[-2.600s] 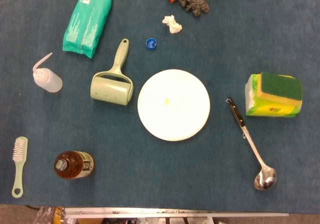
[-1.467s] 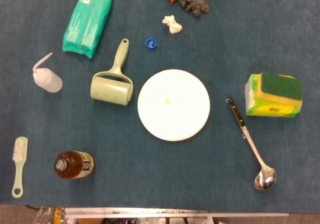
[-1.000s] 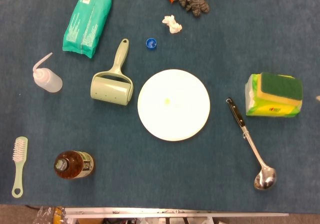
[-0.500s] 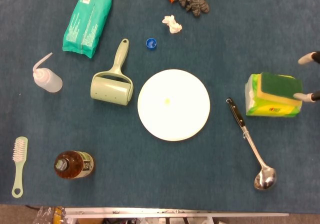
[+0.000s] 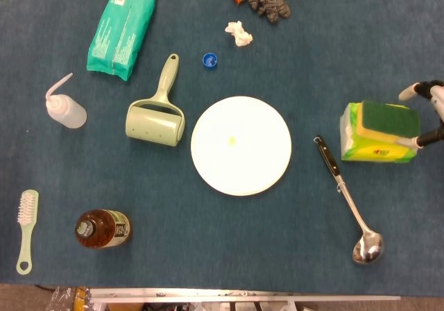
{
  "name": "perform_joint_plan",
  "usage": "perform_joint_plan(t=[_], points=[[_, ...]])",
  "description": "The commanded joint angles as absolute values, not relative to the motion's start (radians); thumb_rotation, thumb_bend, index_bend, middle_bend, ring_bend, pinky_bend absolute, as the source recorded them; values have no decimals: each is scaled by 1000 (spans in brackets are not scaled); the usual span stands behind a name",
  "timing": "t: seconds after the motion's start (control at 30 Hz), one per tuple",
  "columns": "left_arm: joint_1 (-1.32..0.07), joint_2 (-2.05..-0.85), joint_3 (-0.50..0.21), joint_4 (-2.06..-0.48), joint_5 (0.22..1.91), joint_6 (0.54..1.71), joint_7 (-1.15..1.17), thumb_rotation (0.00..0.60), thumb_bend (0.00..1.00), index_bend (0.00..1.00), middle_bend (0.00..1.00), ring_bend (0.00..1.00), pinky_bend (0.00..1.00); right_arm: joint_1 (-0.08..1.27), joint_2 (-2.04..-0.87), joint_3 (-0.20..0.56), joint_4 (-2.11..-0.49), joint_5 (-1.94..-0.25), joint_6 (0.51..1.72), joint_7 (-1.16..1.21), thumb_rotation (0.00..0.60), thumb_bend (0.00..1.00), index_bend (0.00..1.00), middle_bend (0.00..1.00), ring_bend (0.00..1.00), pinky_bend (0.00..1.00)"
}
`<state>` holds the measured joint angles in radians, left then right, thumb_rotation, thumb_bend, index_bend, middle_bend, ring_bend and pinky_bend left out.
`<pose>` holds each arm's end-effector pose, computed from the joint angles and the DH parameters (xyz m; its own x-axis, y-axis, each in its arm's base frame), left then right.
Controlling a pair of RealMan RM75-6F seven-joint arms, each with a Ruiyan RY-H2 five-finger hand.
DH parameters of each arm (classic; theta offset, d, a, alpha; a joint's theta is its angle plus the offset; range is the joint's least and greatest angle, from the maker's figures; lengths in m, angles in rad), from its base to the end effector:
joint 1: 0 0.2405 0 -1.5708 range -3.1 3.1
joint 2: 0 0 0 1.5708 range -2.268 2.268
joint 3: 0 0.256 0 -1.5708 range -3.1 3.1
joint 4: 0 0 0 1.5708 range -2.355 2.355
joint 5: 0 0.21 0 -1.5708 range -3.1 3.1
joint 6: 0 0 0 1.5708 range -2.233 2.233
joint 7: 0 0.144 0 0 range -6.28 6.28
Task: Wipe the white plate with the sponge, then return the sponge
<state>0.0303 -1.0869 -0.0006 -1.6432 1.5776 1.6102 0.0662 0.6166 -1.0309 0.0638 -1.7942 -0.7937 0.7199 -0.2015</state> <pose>-0.3116 0.1346 0.1720 0.4602 -0.0264 0.8874 0.8878 0.0227 -0.4597 -0.2584 -0.2914 0.0946 0.2554 -0.5903 0.7657 -0.9381 0.0404 0.3440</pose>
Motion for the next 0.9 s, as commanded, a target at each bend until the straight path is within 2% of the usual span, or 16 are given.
perform_joint_plan(t=[0.03,0.33,0.57,0.7,0.83,0.9], points=[[32,-1085,-1,-1644,1577,1613,67,600,366,278,167,38,22,626,-1042,54,-1783,-784,710,-202,452,0,282,232,140,355],[34,-1081,-1,-1649,1576,1615,72,600,366,278,166,38,22,643,-1049,37,-1769,-777,697,-189,493,0,282,232,139,355],[34,-1080,-2,-1652,1574,1615,76,600,366,278,166,38,22,652,-1050,29,-1765,-775,694,-176,562,6,282,232,139,359],[33,-1081,-2,-1651,1573,1612,76,600,366,278,166,38,22,656,-1055,26,-1760,-767,692,-168,599,94,286,237,139,379],[34,-1081,-3,-1649,1571,1612,74,600,366,278,166,38,22,659,-1063,27,-1750,-760,693,-155,600,227,328,263,171,468],[34,-1080,-3,-1648,1569,1611,73,600,366,278,166,38,22,661,-1063,28,-1749,-760,696,-152,600,244,338,270,188,495]])
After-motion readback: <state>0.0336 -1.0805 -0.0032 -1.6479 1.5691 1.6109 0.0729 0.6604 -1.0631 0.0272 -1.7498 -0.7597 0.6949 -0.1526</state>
